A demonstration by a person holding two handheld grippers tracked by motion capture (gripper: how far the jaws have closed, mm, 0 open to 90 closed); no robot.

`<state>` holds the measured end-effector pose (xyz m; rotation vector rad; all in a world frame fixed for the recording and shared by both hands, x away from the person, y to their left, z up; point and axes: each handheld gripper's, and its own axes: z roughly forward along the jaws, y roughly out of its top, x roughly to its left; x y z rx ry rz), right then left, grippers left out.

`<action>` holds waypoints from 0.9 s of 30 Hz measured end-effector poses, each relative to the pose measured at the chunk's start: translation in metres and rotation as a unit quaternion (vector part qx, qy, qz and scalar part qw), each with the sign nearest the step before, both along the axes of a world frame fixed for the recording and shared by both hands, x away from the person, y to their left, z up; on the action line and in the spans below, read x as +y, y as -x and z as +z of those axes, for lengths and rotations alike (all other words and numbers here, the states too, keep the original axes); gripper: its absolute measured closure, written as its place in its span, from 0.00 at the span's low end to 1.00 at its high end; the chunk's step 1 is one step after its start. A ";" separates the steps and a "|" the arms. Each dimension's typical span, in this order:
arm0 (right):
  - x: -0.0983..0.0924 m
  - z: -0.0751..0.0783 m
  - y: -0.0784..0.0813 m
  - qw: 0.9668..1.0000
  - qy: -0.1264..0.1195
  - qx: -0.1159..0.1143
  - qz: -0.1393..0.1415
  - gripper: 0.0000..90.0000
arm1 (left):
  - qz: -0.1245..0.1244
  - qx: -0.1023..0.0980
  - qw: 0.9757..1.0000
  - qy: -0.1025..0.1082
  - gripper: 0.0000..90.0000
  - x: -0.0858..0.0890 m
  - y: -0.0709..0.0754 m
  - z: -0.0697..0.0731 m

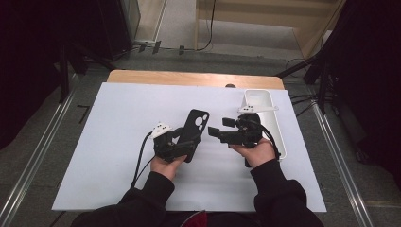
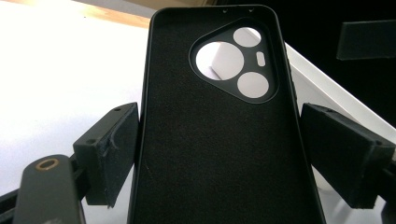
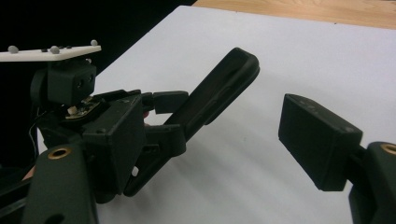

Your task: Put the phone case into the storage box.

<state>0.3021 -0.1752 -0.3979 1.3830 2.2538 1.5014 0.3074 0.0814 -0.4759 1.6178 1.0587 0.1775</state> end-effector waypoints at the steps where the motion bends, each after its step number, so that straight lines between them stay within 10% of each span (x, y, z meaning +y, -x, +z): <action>1: 0.000 0.000 -0.001 1.000 0.001 0.002 0.001 0.24 | 0.003 -0.001 1.000 -0.002 0.16 0.000 0.001 0.000; 27: 0.007 -0.005 -0.027 1.000 -0.003 0.023 -0.013 0.26 | 0.003 -0.027 1.000 0.001 0.16 -0.005 0.009 -0.001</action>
